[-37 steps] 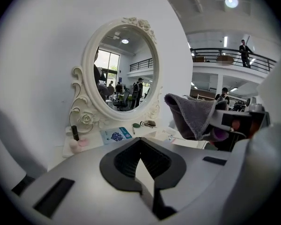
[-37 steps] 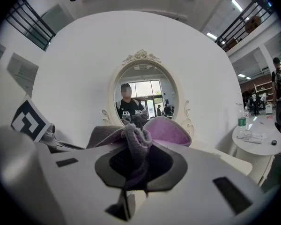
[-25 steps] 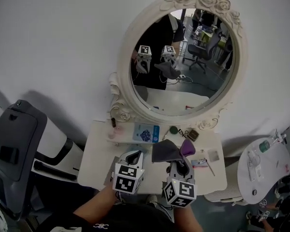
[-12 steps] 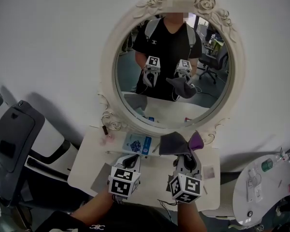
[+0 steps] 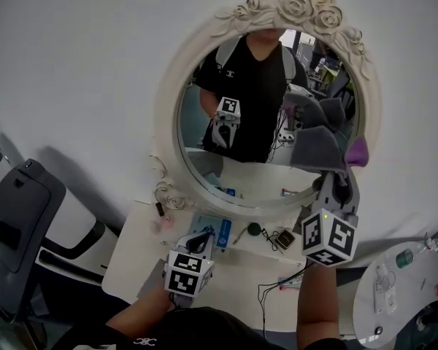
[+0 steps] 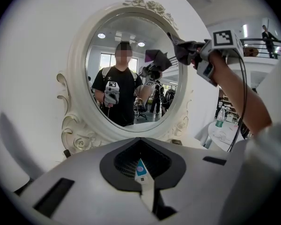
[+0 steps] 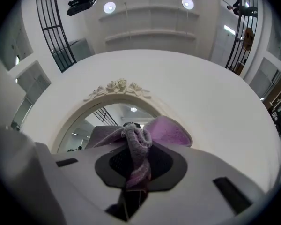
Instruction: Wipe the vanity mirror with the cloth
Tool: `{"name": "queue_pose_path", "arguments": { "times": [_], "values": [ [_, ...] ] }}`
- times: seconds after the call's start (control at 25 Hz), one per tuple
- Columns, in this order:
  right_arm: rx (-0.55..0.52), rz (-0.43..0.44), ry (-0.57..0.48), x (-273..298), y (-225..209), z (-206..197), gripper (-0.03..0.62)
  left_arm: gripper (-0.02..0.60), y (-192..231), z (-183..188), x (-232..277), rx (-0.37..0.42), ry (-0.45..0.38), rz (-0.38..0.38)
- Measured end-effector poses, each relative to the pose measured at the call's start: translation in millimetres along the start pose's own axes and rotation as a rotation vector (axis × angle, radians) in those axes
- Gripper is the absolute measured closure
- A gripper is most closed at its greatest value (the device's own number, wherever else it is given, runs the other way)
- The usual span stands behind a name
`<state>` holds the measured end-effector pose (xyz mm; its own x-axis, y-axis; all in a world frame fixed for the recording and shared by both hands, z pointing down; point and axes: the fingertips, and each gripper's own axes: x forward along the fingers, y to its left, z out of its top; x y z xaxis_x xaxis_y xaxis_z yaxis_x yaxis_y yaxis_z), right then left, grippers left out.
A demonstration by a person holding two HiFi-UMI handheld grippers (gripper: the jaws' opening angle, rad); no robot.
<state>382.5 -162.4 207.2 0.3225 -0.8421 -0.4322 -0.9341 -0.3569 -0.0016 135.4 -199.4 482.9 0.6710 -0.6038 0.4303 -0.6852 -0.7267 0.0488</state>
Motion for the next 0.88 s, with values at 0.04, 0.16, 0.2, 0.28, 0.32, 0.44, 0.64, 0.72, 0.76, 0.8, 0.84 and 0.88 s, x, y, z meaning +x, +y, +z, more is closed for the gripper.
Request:
{"name": "queue_pose_path", "arguments": {
  "times": [0.04, 0.16, 0.2, 0.28, 0.32, 0.44, 0.64, 0.72, 0.76, 0.8, 0.84, 0.88],
  "values": [
    [-0.010, -0.007, -0.028, 15, -3, 15, 0.548, 0.583, 6, 1, 0, -0.001, -0.005, 0.006],
    [-0.056, -0.008, -0.103, 52, -2, 57, 0.548, 0.583, 28, 4, -2, -0.028, -0.025, 0.028],
    [-0.077, -0.004, -0.124, 64, 1, 69, 0.548, 0.583, 35, 5, -2, -0.038, -0.030, 0.036],
    [-0.113, -0.001, -0.149, 85, 8, 89, 0.548, 0.583, 47, 5, -2, -0.054, -0.034, 0.051],
    [-0.123, -0.001, -0.154, 93, 11, 96, 0.548, 0.583, 51, 4, -3, -0.061, -0.033, 0.055],
    [-0.134, -0.002, -0.169, 112, 20, 113, 0.548, 0.583, 59, 1, -7, -0.075, -0.030, 0.063],
    [-0.222, -0.011, -0.168, 133, 43, 119, 0.546, 0.583, 76, -6, -10, -0.115, -0.025, 0.075],
    [-0.246, -0.036, -0.163, 141, 48, 117, 0.546, 0.583, 80, -8, -11, -0.125, -0.023, 0.078],
    [-0.242, -0.048, -0.168, 143, 49, 117, 0.546, 0.583, 82, -10, -12, -0.126, -0.020, 0.080],
    [-0.232, -0.055, -0.173, 143, 49, 117, 0.546, 0.583, 85, -12, -12, -0.126, -0.016, 0.082],
    [-0.216, -0.055, -0.174, 143, 49, 117, 0.546, 0.583, 88, -14, -13, -0.125, -0.011, 0.085],
    [-0.197, -0.051, -0.171, 143, 49, 118, 0.546, 0.583, 91, -16, -14, -0.124, -0.004, 0.089]
  ]
}}
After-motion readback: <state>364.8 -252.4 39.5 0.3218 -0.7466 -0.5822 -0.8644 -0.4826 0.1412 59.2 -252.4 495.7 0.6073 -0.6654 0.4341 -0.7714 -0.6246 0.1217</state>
